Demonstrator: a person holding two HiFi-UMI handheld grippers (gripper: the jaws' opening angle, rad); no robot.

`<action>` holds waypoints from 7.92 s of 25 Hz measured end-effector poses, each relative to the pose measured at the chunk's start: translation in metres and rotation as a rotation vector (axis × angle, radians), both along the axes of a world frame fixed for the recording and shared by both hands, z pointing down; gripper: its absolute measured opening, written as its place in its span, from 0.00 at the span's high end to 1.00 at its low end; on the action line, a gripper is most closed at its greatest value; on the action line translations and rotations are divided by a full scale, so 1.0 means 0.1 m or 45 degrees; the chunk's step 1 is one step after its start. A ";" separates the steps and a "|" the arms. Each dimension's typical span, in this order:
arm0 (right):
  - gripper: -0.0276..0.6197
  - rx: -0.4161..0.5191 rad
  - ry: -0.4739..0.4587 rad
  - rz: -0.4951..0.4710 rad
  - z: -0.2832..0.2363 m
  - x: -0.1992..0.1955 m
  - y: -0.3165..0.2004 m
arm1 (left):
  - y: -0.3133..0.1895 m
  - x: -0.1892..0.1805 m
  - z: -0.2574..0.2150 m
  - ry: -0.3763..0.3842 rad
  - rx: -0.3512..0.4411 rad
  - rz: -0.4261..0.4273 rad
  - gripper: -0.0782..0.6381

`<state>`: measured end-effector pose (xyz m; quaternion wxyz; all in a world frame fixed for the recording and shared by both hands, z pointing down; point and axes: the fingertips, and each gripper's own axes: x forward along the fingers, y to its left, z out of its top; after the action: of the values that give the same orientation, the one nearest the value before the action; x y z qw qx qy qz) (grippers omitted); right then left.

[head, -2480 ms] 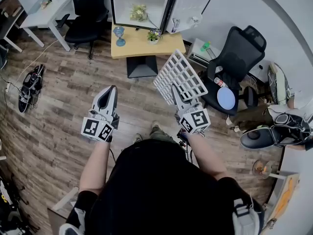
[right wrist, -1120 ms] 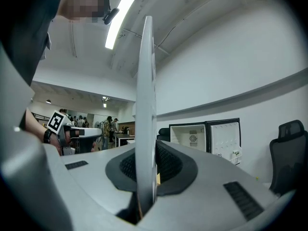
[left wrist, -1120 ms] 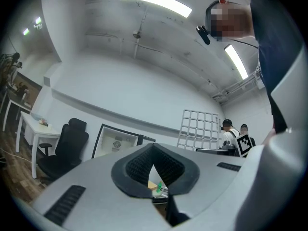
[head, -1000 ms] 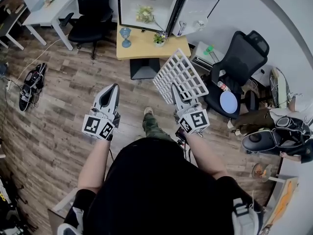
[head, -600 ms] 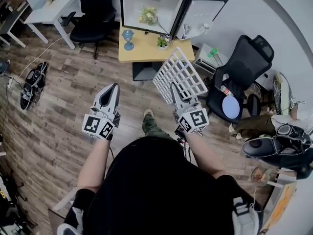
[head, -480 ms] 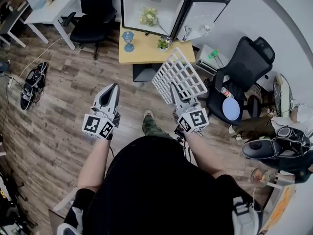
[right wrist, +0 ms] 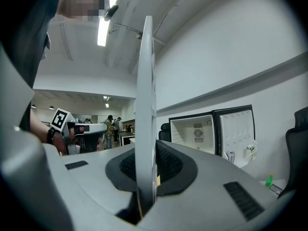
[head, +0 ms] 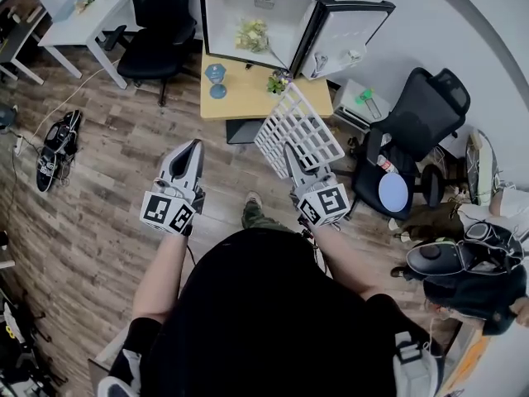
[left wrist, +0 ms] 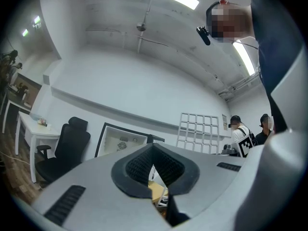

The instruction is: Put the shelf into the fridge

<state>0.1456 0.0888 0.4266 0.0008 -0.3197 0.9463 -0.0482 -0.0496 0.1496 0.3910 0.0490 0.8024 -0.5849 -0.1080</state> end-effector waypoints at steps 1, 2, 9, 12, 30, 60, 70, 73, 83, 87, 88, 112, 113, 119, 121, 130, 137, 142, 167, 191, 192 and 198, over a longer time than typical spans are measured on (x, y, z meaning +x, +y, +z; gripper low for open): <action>0.89 -0.005 -0.002 -0.003 0.01 -0.01 -0.05 | -0.04 -0.01 0.01 -0.002 -0.003 -0.001 0.87; 0.89 -0.008 -0.003 -0.008 0.02 -0.03 -0.09 | -0.08 -0.02 0.03 -0.003 -0.007 -0.003 0.87; 0.89 -0.022 -0.009 -0.040 0.07 -0.14 -0.45 | -0.39 -0.12 0.04 -0.007 -0.020 -0.039 0.87; 0.89 -0.029 -0.017 -0.057 0.09 -0.18 -0.61 | -0.54 -0.16 0.06 -0.009 -0.030 -0.053 0.87; 0.89 -0.076 -0.022 -0.138 0.31 -0.35 -1.55 | -1.47 -0.21 0.19 0.000 -0.056 -0.087 0.87; 0.89 -0.101 -0.051 -0.162 0.45 -0.48 -1.98 | -1.97 -0.25 0.23 -0.015 -0.069 -0.078 0.87; 0.89 -0.231 -0.229 -0.053 0.35 -0.63 -2.31 | -2.18 -0.38 0.25 -0.018 -0.085 -0.022 0.87; 0.89 -0.311 -0.342 -0.003 0.30 -0.67 -2.45 | -2.24 -0.45 0.23 -0.019 -0.085 -0.009 0.87; 0.89 -0.585 -0.754 0.148 0.16 -0.83 -2.85 | -2.36 -0.72 0.24 -0.015 -0.102 0.012 0.87; 0.89 -0.688 -0.911 0.213 0.19 -0.86 -2.94 | -2.37 -0.79 0.25 -0.024 -0.115 0.023 0.87; 0.89 -0.697 -0.941 0.224 0.18 -0.86 -2.96 | -2.38 -0.81 0.25 -0.028 -0.117 0.028 0.87; 0.89 -1.028 -1.592 0.408 0.55 -1.27 -3.31 | -2.55 -1.27 0.27 -0.077 -0.151 0.063 0.87; 0.89 -1.027 -1.598 0.410 0.55 -1.30 -3.32 | -2.56 -1.29 0.27 -0.079 -0.151 0.066 0.87; 0.89 -1.045 -1.632 0.469 0.64 -1.44 -3.47 | -2.71 -1.44 0.25 -0.093 -0.148 0.087 0.87; 0.89 -1.044 -1.630 0.481 0.66 -1.46 -3.48 | -2.73 -1.48 0.24 -0.098 -0.146 0.091 0.87; 0.89 -1.006 -1.705 0.557 0.73 -1.49 -3.62 | -2.87 -1.62 0.25 -0.100 -0.143 0.141 0.87; 0.89 -0.996 -1.754 0.607 0.78 -1.56 -3.72 | -2.97 -1.68 0.26 -0.093 -0.139 0.199 0.87; 0.89 -0.971 -1.761 0.617 0.77 -1.60 -3.73 | -3.02 -1.73 0.31 -0.084 -0.144 0.228 0.87; 0.88 -0.937 -1.829 0.715 0.83 -1.72 -3.96 | -3.40 -2.04 0.42 -0.051 -0.151 0.323 0.87; 0.89 -0.875 -1.666 0.667 0.70 -1.72 -3.95 | -3.47 -1.96 0.46 -0.029 -0.147 0.360 0.87; 0.89 -0.874 -1.661 0.668 0.70 -1.72 -3.96 | -3.48 -1.96 0.46 -0.027 -0.147 0.360 0.87; 0.89 -0.903 -1.654 0.652 0.74 -1.76 -3.99 | -3.49 -1.97 0.49 -0.025 -0.156 0.354 0.87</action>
<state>-0.0301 -0.3103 0.5005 0.4632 -0.4168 0.5811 -0.5235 -0.2466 -0.1991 0.4402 0.1068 0.8722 -0.4740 -0.0562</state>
